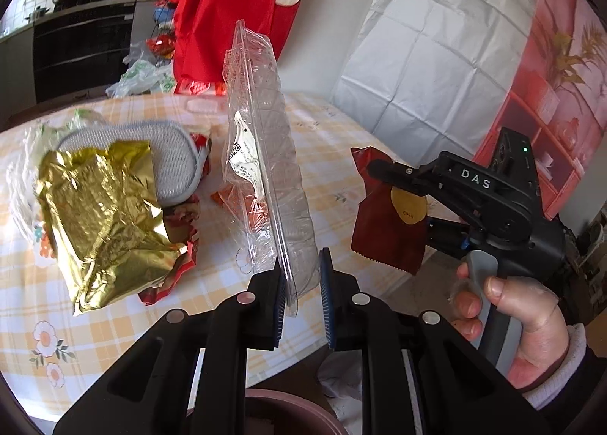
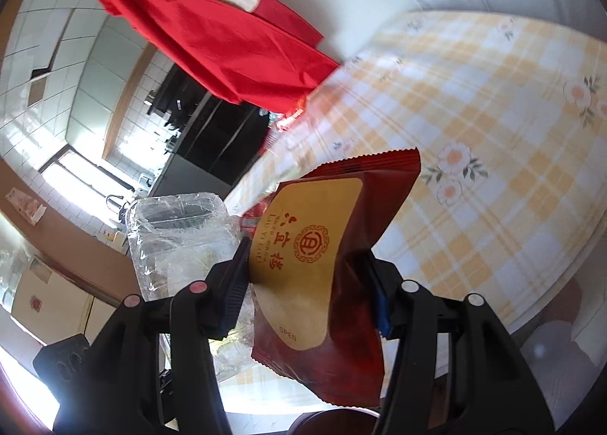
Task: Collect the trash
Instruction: 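Carry the plastic tray and red bag over the maroon bin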
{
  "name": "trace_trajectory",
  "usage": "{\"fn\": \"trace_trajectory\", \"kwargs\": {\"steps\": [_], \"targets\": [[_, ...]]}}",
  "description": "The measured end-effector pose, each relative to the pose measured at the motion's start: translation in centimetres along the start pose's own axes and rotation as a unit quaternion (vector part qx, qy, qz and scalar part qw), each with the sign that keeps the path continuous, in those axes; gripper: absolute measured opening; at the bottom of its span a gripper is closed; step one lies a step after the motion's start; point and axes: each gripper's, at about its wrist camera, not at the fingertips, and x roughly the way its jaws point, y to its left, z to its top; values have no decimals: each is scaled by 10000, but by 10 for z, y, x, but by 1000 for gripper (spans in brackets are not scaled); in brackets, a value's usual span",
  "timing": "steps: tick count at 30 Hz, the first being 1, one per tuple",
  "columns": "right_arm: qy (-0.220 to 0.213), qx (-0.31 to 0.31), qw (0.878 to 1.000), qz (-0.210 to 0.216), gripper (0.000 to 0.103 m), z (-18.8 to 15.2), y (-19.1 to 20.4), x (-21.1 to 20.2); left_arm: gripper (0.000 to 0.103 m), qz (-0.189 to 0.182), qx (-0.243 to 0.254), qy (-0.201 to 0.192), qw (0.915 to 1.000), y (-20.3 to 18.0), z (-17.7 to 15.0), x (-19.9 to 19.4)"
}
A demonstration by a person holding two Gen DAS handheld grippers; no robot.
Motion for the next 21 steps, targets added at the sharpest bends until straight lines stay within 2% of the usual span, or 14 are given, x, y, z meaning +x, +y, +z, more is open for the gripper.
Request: {"fn": "trace_trajectory", "kwargs": {"steps": [6, 10, 14, 19, 21], "targets": [[-97, -558, 9982, 193, 55, -5, 34, -27, 16, 31, 150, -247, 9996, -8, -4, -49], [-3, -1061, 9938, 317, 55, -19, 60, -41, 16, 153, 108, -389, 9991, -7, -13, -89], [172, -1531, 9865, 556, 55, -35, 84, -58, 16, 347, -10, -558, 9978, -1, -27, -132], [317, -2266, 9714, 629, 55, -70, 120, -75, 16, 734, -255, -716, 9944, 7, -47, -179], [442, -2348, 9686, 683, 55, -84, 128, -76, 16, 757, -465, -818, 9927, 11, -56, -196]]}}
